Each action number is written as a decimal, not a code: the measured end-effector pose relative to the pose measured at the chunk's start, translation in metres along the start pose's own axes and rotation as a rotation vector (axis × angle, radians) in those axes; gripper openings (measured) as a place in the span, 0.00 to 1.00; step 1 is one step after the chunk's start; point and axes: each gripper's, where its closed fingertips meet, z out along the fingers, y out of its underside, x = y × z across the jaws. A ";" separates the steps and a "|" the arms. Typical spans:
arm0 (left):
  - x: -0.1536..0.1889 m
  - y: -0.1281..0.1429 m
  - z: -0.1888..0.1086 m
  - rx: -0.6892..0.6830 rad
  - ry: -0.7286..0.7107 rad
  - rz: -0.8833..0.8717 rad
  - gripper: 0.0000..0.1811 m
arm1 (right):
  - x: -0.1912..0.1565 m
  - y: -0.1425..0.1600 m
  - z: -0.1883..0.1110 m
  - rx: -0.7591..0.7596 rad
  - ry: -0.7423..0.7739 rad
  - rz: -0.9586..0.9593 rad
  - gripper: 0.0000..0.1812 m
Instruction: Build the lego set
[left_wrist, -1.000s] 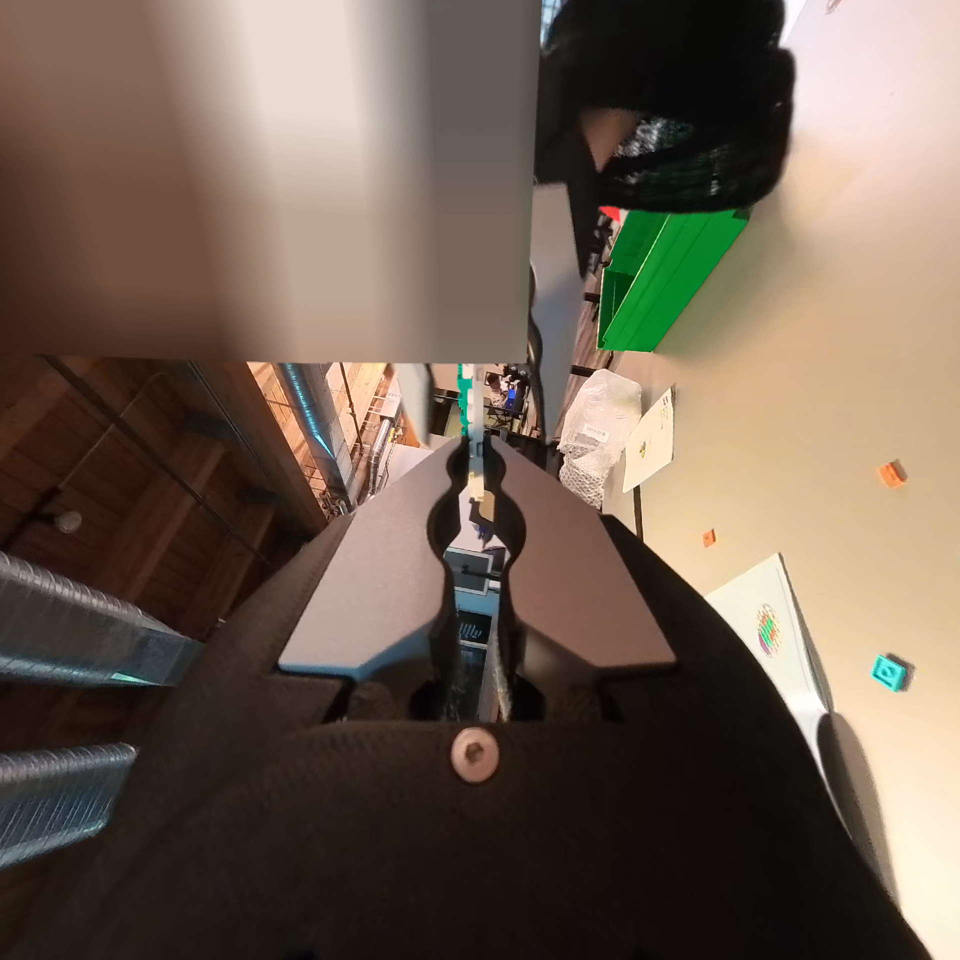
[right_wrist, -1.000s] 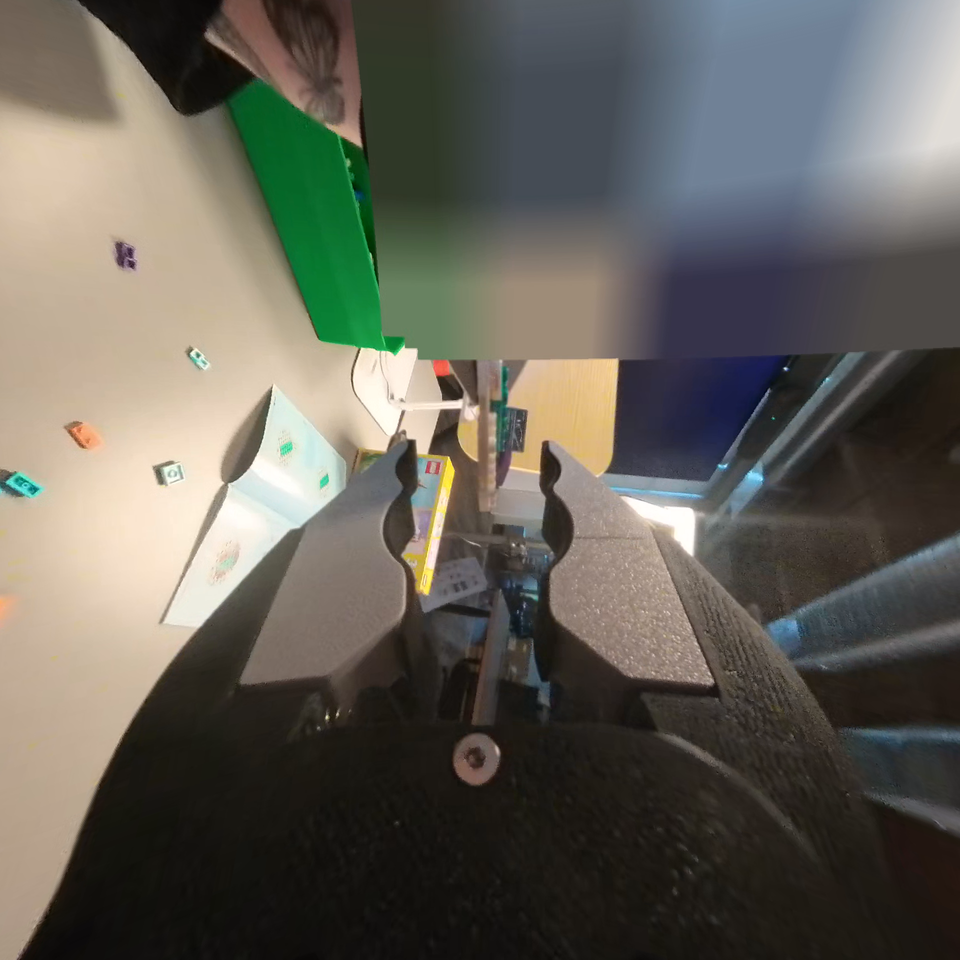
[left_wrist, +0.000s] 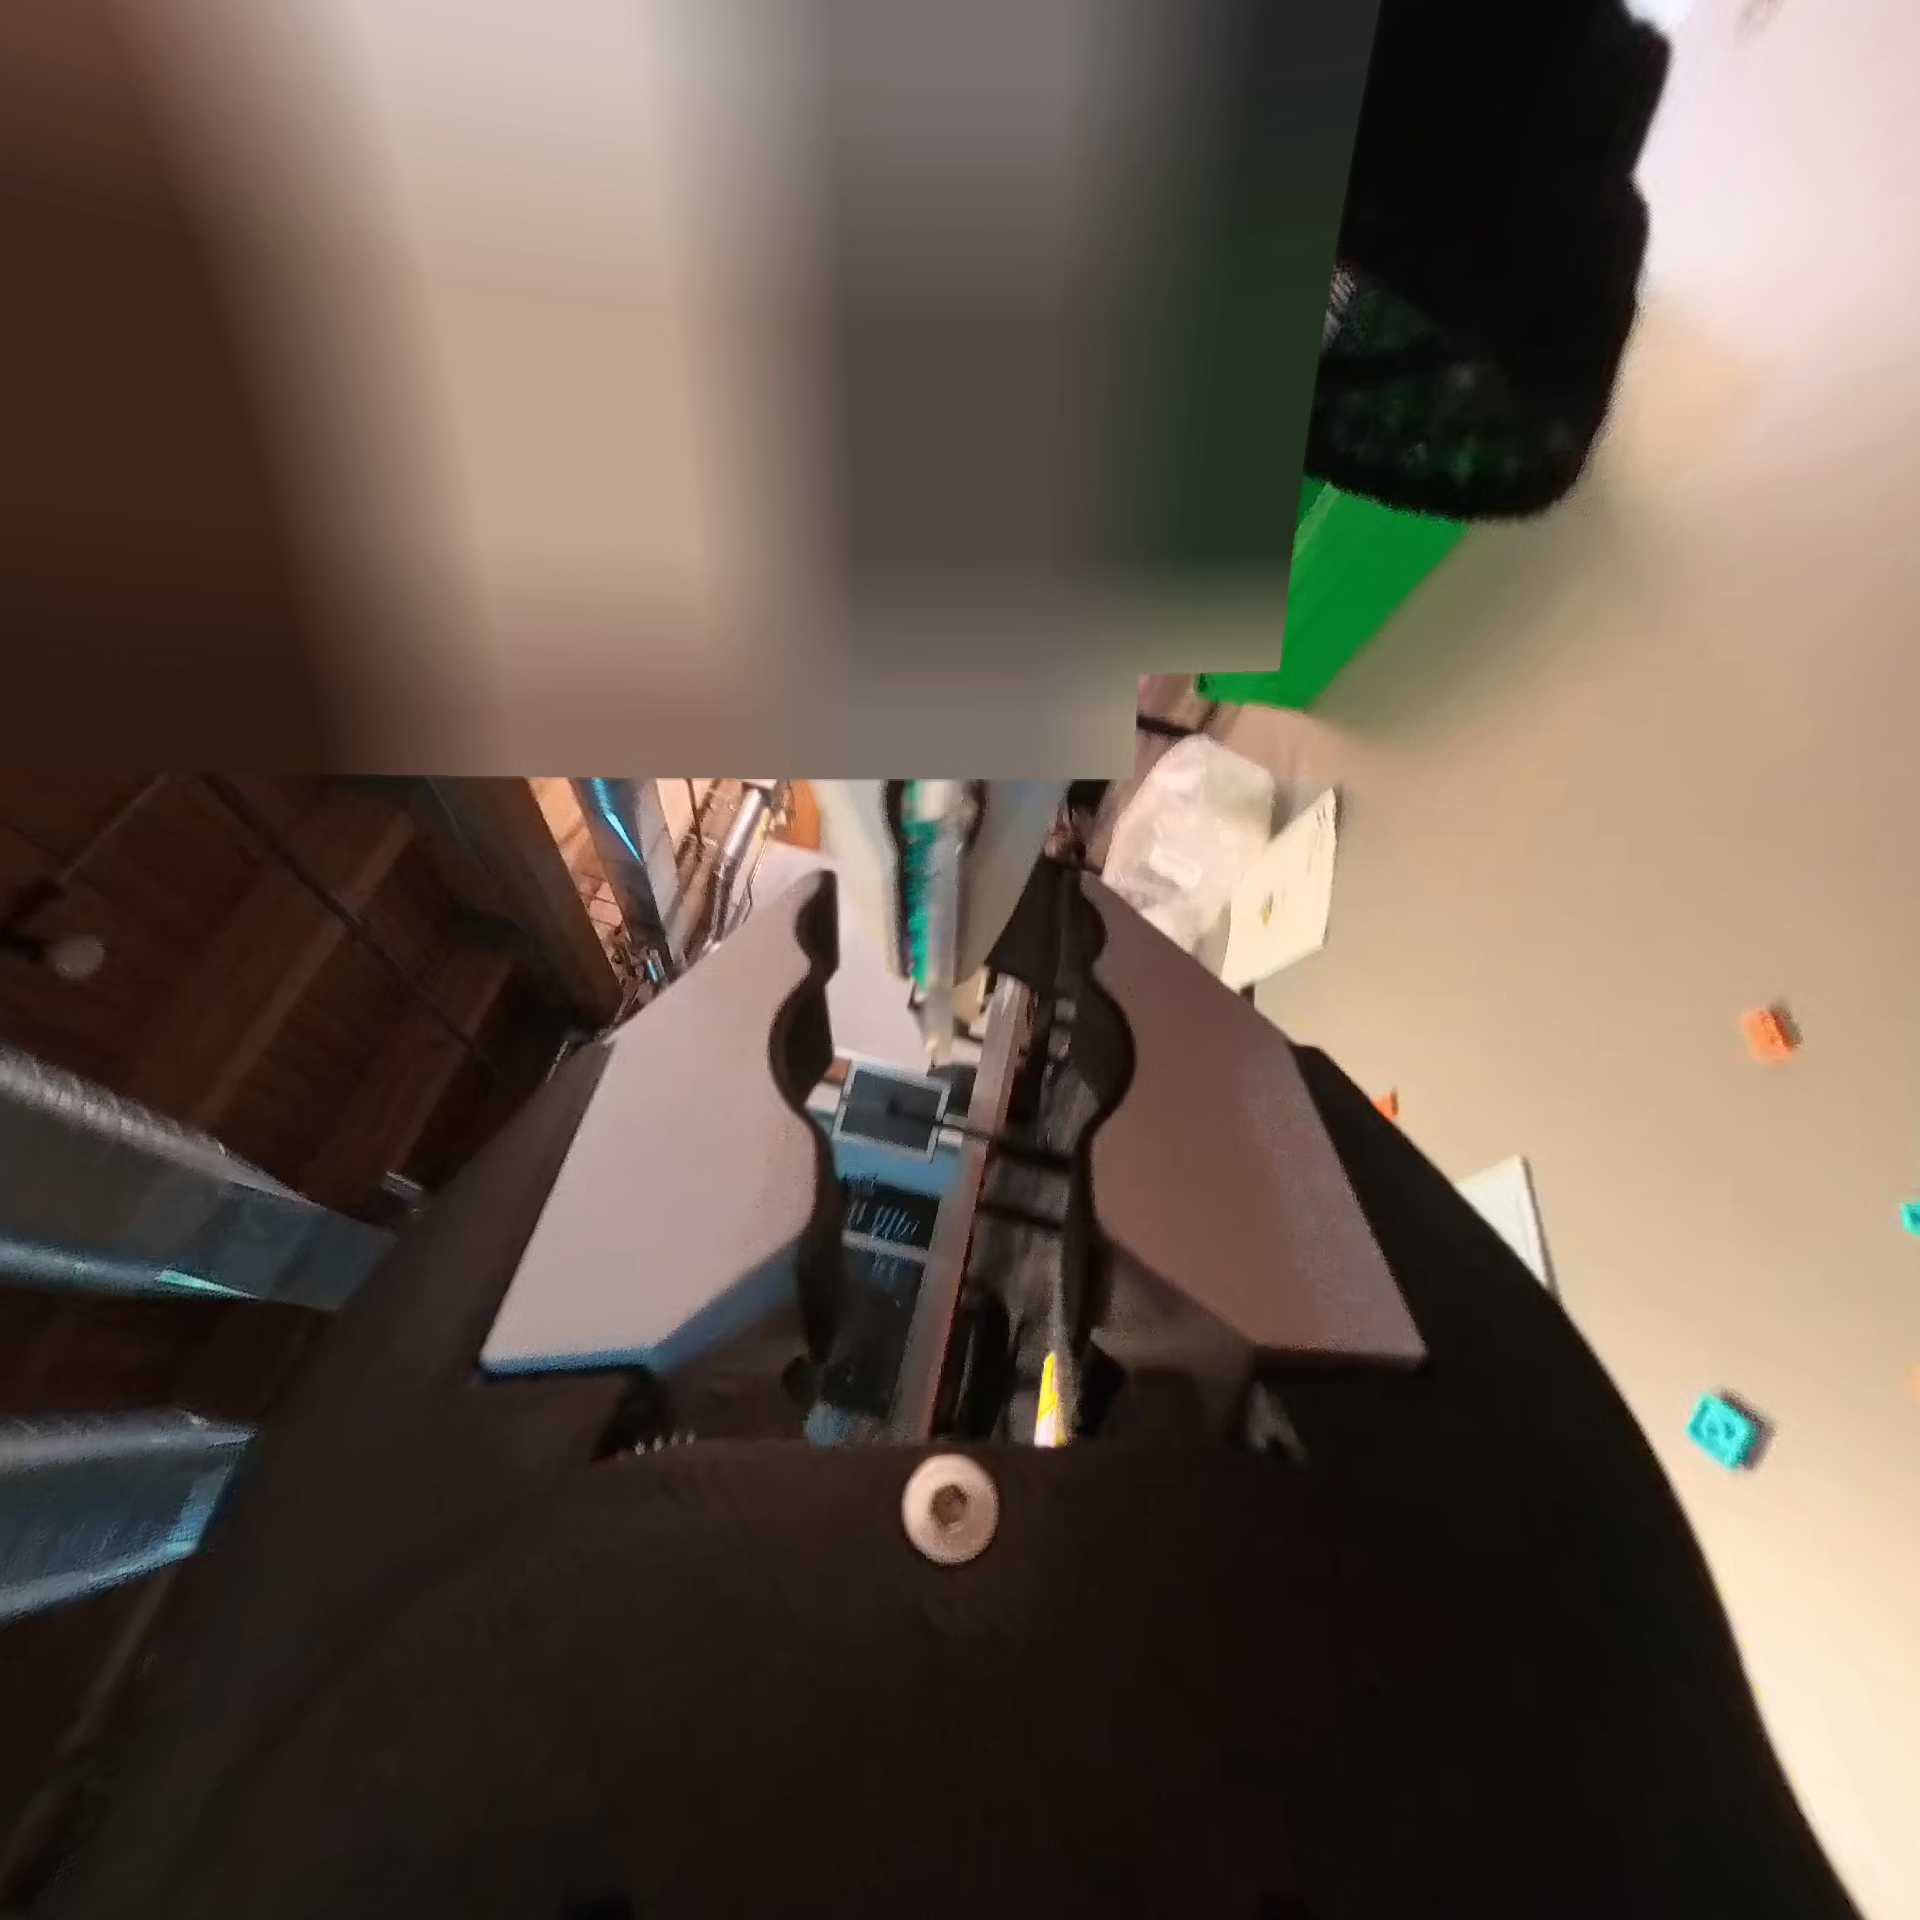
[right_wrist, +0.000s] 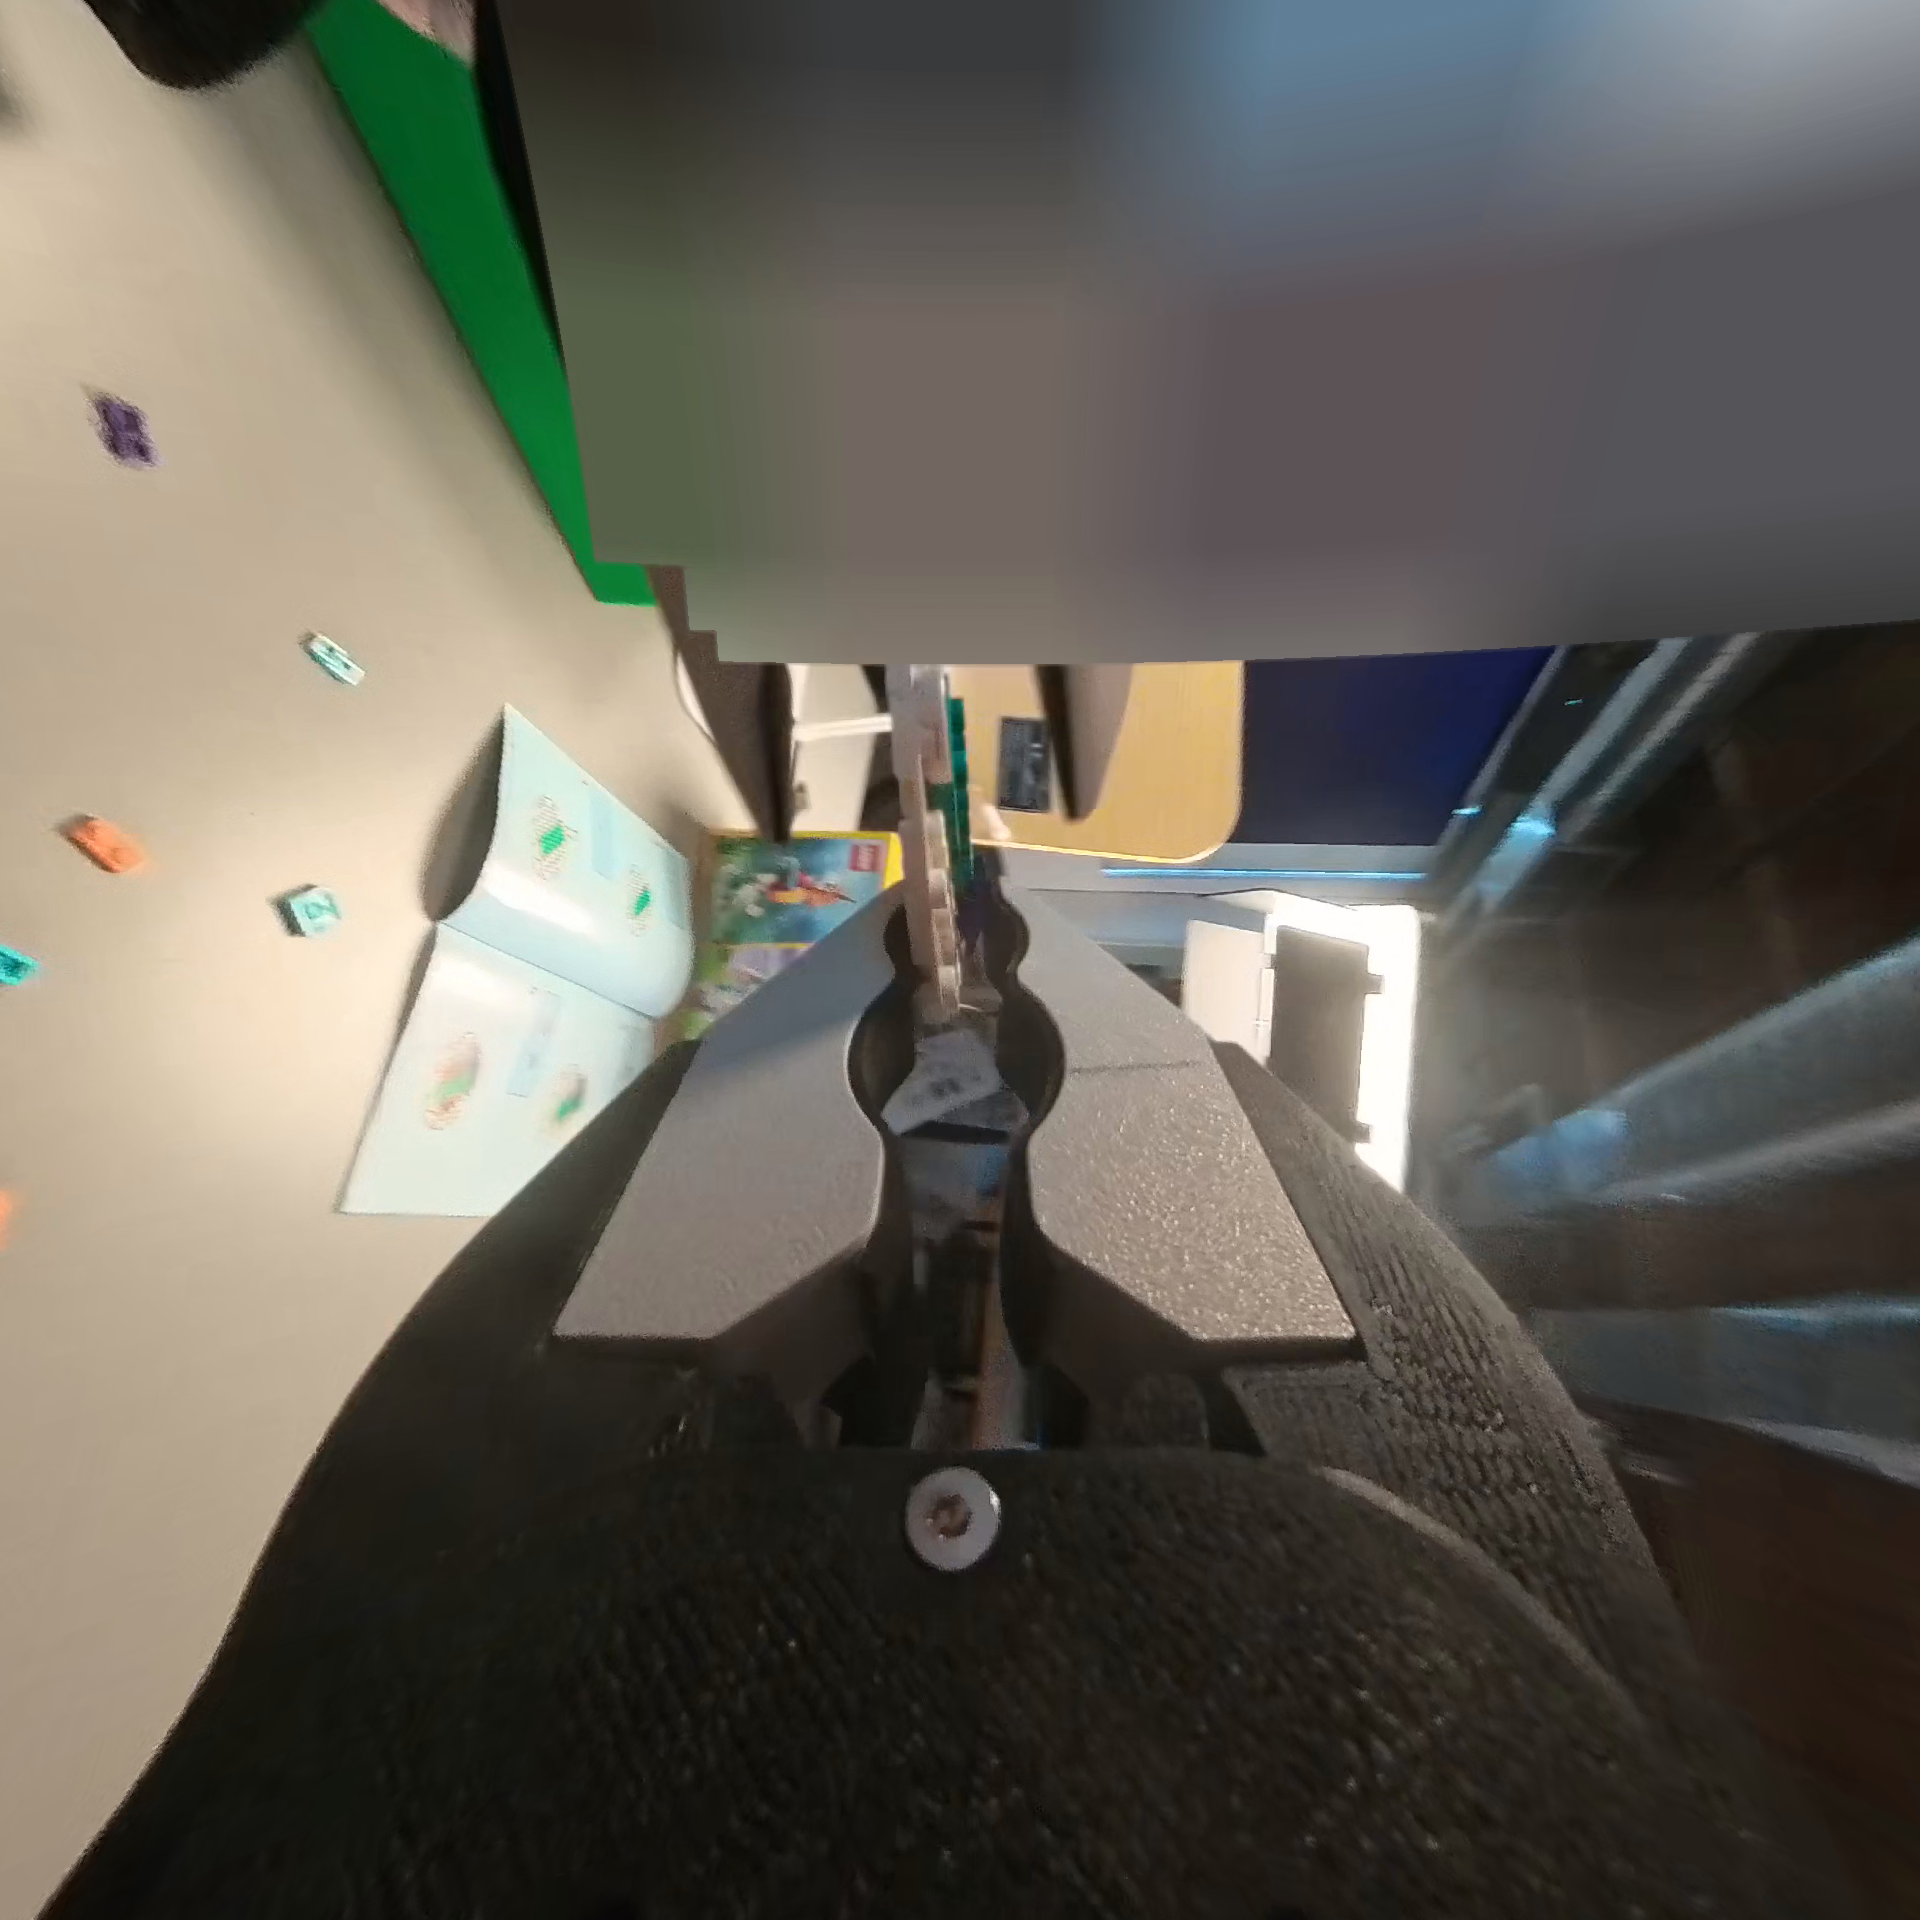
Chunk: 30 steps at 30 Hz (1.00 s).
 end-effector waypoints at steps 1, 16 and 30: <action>0.001 0.000 0.002 -0.009 -0.003 0.016 0.21 | -0.001 0.000 0.000 0.007 -0.015 0.021 0.05; 0.008 0.006 0.003 -0.058 0.057 -0.052 0.04 | -0.016 0.003 0.006 -0.009 -0.081 0.107 0.05; 0.006 0.006 0.003 -0.077 0.028 -0.065 0.04 | -0.015 0.004 0.007 0.013 -0.068 0.194 0.05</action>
